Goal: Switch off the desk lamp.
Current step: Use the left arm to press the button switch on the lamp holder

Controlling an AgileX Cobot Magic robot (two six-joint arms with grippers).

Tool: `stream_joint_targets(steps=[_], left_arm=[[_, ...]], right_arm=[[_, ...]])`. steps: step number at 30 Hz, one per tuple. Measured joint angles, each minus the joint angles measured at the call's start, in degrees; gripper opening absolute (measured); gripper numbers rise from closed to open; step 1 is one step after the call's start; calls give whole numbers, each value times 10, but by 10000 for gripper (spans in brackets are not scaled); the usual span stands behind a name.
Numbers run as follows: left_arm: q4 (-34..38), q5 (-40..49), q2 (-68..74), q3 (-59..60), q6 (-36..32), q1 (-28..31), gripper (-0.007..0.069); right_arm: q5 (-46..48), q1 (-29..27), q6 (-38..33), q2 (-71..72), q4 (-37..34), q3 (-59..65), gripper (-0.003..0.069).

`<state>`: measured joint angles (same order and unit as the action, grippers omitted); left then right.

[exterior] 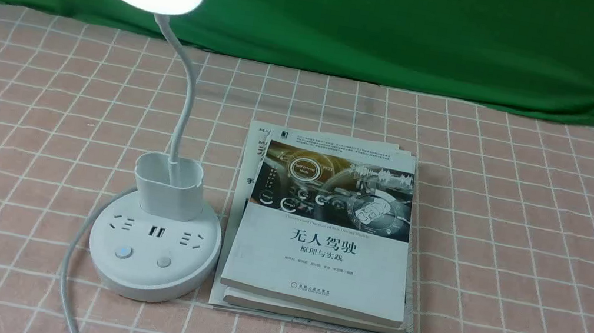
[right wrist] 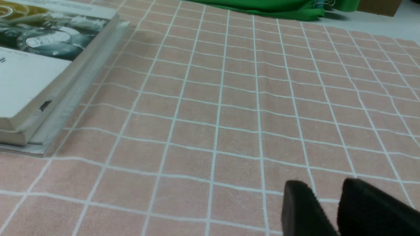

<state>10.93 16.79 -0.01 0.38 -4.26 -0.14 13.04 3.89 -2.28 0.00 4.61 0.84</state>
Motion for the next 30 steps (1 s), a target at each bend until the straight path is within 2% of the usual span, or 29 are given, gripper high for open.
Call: stream_joint_targets(steps=[24,27,29,30], left_arm=[[-3,-9,0,1,-3,0,6],[34,-43,0,1,9,0,6],[137,-92,0,1,46,0,6],[166,-107,0,1,56,0,6]], right_arm=[[0,0,0,0,0,0,242],[0,0,0,0,0,0,242],[0,0,0,0,0,0,242],[0,0,0,0,0,0,242]])
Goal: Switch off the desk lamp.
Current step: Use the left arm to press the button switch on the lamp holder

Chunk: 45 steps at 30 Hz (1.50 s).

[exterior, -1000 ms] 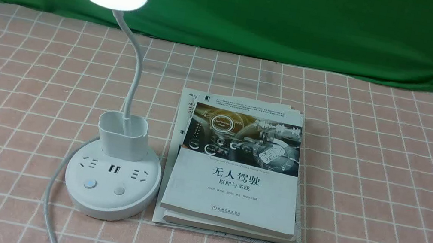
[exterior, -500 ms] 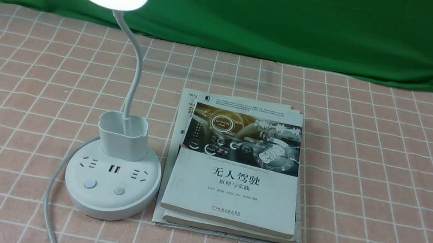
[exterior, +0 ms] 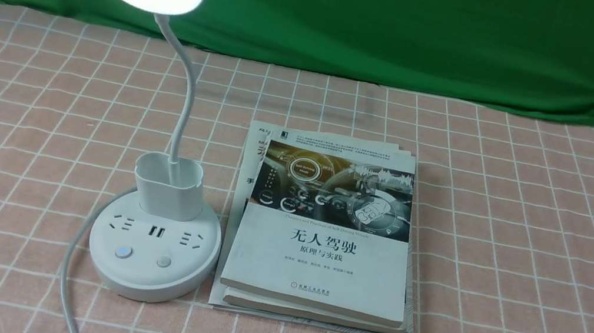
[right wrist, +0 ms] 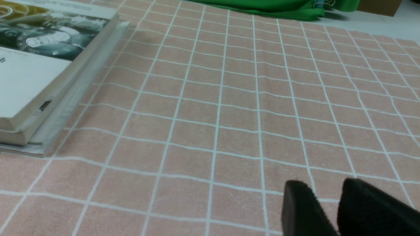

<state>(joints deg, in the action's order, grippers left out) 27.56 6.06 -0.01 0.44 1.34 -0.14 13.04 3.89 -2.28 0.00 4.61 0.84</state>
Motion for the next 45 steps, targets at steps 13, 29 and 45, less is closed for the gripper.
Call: stream_joint_targets(steps=[13,29,45], left_arm=[[125,24,38,-87,4,0,6],[-99,480,613,-481,-101,-72,6],[-182,474,947,-632,-68,-203,6]], right_arm=[[0,0,0,0,0,0,242],[0,0,0,0,0,0,242],[0,0,0,0,0,0,240]])
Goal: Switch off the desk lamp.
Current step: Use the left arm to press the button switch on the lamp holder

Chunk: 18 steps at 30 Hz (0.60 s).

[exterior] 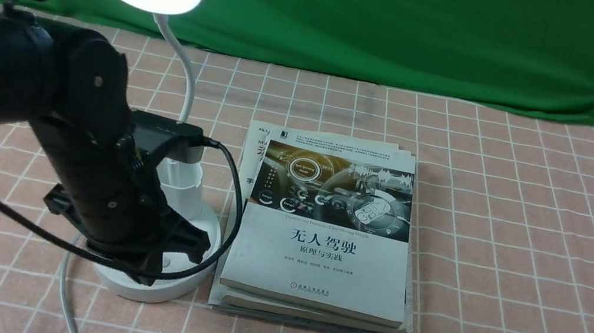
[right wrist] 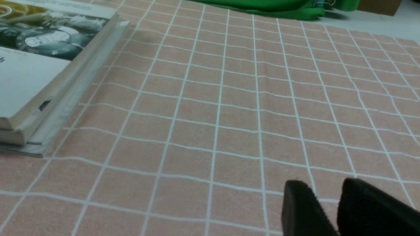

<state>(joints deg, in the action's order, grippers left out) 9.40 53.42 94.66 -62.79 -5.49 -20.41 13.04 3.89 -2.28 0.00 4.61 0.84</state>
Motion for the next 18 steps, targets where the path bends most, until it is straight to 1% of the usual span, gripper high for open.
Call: stream_joint_targets(steps=[4,12,18], left_arm=[[-32,-10,36,-32,14,-2,6],[-46,-9,70,-69,17,-3,6],[-51,-8,84,-71,17,-3,6]], right_arm=[[0,0,0,0,0,0,240],[0,0,0,0,0,0,240],[0,0,0,0,0,0,240]])
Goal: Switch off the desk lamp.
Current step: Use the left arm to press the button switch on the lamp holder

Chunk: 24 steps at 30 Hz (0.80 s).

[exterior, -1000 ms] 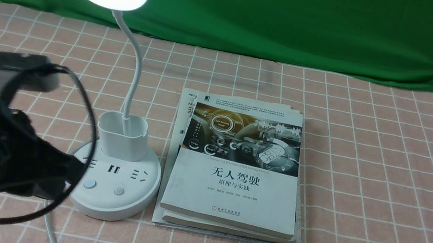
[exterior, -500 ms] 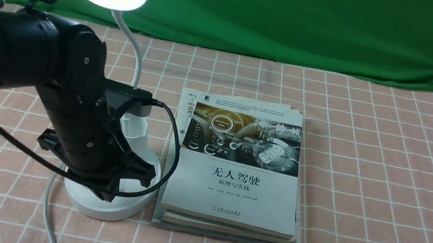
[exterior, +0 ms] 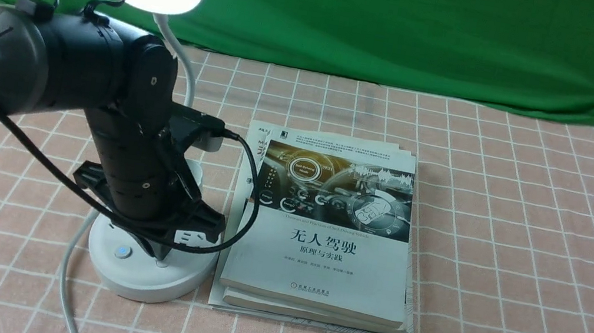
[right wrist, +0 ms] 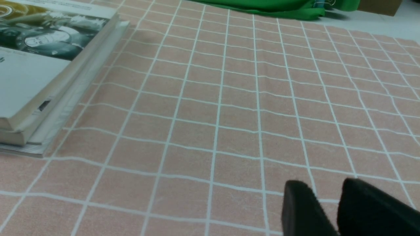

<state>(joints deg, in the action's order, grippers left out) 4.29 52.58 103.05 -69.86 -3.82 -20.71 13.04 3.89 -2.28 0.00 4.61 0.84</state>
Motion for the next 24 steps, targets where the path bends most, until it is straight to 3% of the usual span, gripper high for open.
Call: stream_joint_targets(steps=[24], left_arm=[[-11,10,-13,-7,0,-20,6]], right_arm=[[0,0,0,0,0,0,240]])
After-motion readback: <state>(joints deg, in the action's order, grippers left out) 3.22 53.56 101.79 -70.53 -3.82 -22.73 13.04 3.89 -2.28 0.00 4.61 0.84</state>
